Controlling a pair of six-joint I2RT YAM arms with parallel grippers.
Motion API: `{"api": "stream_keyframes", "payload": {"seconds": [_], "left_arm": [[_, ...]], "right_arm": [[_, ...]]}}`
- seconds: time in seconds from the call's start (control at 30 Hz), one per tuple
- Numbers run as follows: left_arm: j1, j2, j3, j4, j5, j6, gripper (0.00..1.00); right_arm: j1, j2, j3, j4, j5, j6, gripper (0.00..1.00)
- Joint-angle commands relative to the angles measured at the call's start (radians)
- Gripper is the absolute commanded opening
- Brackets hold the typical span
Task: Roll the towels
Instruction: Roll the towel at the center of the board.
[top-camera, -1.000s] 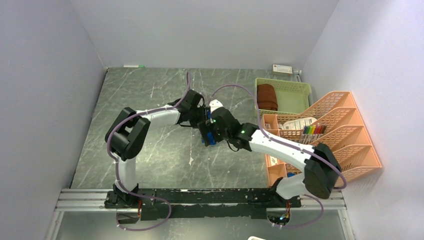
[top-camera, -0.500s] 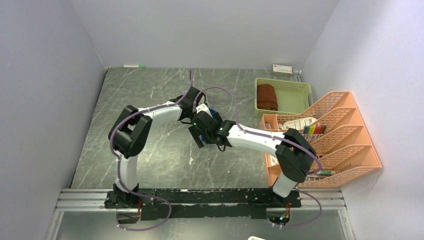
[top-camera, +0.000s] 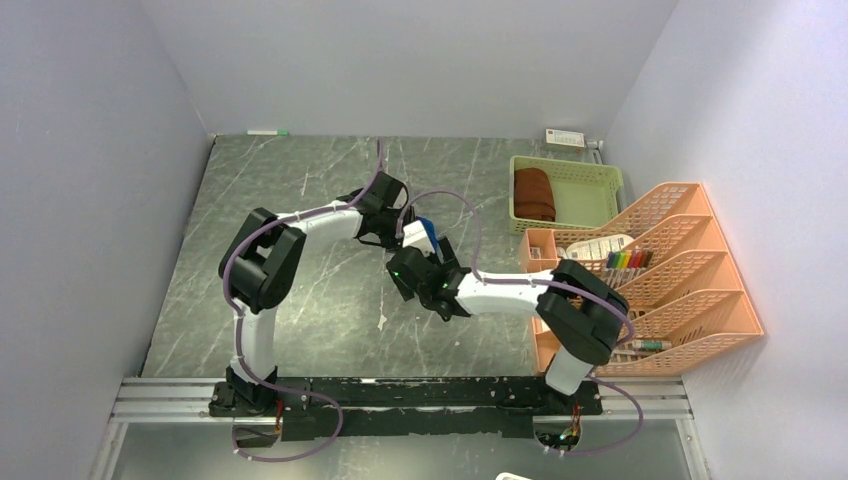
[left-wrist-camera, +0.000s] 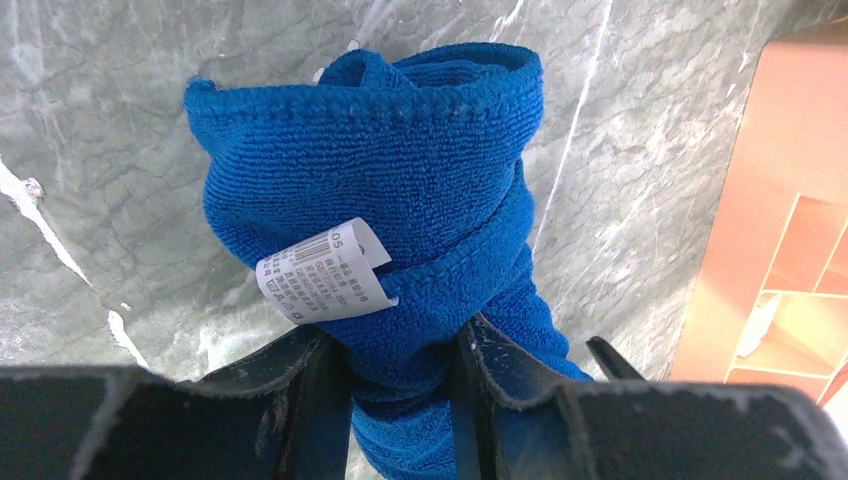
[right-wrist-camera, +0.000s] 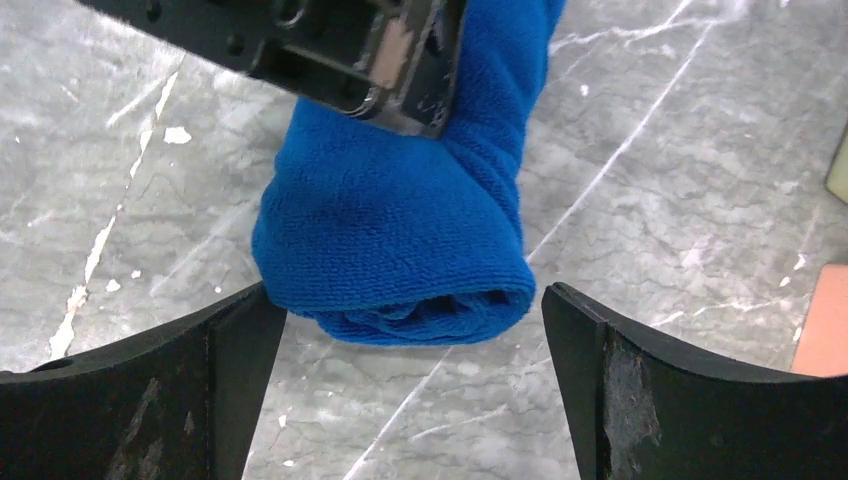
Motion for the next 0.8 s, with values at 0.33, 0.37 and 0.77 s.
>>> {"api": "stream_keyframes", "payload": {"seconds": [0.33,0.37,0.77], "left_arm": [[0.002,0.1,-0.024,0.003,-0.023,0.024,0.36],[0.002,0.102,-0.023,0.004,-0.02,0.023,0.36],[0.004,0.081,-0.03,-0.003,-0.026,0.022,0.36]], "right_arm": [[0.037,-0.211,-0.18,0.473,0.055,-0.186,1.0],[0.035,-0.181,-0.162,0.465,0.046,-0.183,1.0],[-0.057,0.043,-0.013,0.304,-0.064,-0.039,1.0]]}}
